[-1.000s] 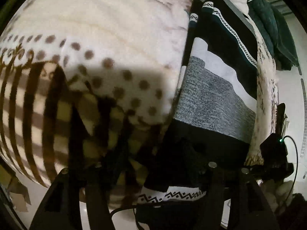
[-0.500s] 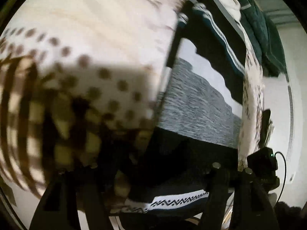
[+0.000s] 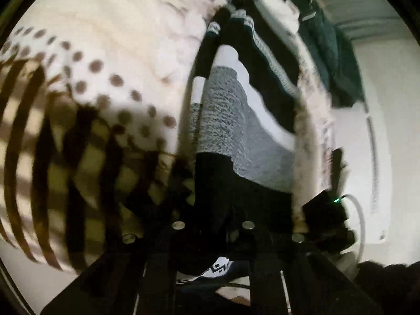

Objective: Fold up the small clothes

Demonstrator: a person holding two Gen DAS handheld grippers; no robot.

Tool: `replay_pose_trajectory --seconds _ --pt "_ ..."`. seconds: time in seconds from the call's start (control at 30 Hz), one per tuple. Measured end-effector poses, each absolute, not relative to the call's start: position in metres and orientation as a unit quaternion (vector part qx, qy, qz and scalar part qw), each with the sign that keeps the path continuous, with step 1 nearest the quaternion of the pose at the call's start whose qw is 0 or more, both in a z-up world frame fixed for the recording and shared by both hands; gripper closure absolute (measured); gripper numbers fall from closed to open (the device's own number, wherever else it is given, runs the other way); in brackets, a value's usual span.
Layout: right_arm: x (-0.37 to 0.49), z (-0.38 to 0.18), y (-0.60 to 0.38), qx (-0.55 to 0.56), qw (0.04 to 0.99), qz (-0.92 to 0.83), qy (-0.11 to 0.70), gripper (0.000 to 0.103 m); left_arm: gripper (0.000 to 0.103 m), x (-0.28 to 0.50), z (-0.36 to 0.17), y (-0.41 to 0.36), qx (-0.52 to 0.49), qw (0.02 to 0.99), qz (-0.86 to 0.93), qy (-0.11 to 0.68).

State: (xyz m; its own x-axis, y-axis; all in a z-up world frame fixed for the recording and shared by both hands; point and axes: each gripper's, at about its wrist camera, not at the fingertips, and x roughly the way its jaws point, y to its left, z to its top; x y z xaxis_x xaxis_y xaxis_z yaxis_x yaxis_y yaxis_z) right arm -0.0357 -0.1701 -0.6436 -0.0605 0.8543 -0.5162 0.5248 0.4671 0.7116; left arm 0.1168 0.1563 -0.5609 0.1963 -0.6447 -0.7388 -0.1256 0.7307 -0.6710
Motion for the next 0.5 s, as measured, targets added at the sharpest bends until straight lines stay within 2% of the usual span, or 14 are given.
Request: replay_pose_trajectory --seconds 0.13,0.17,0.2,0.3,0.43,0.5 --pt "-0.039 -0.638 -0.165 0.486 0.48 0.179 0.709 0.093 0.092 0.112 -0.576 0.162 -0.355 0.674 -0.2 0.616" --pt "-0.039 -0.64 -0.166 0.486 0.479 0.175 0.71 0.088 0.09 0.114 -0.585 0.161 -0.364 0.663 -0.201 0.623" --pt "-0.039 -0.649 -0.182 0.487 0.475 0.167 0.714 0.075 0.087 0.115 -0.59 0.164 -0.365 0.657 -0.199 0.629" --pt "-0.038 -0.661 -0.183 0.512 0.453 0.165 0.71 0.059 0.084 0.117 -0.605 0.156 -0.366 0.644 -0.205 0.64" --pt "-0.036 -0.66 -0.179 0.503 0.456 0.175 0.713 0.059 0.084 0.113 -0.601 0.145 -0.352 0.645 -0.224 0.64" --pt "-0.039 -0.657 -0.176 0.477 0.464 0.176 0.726 0.078 0.084 0.108 -0.596 0.144 -0.349 0.65 -0.228 0.635"
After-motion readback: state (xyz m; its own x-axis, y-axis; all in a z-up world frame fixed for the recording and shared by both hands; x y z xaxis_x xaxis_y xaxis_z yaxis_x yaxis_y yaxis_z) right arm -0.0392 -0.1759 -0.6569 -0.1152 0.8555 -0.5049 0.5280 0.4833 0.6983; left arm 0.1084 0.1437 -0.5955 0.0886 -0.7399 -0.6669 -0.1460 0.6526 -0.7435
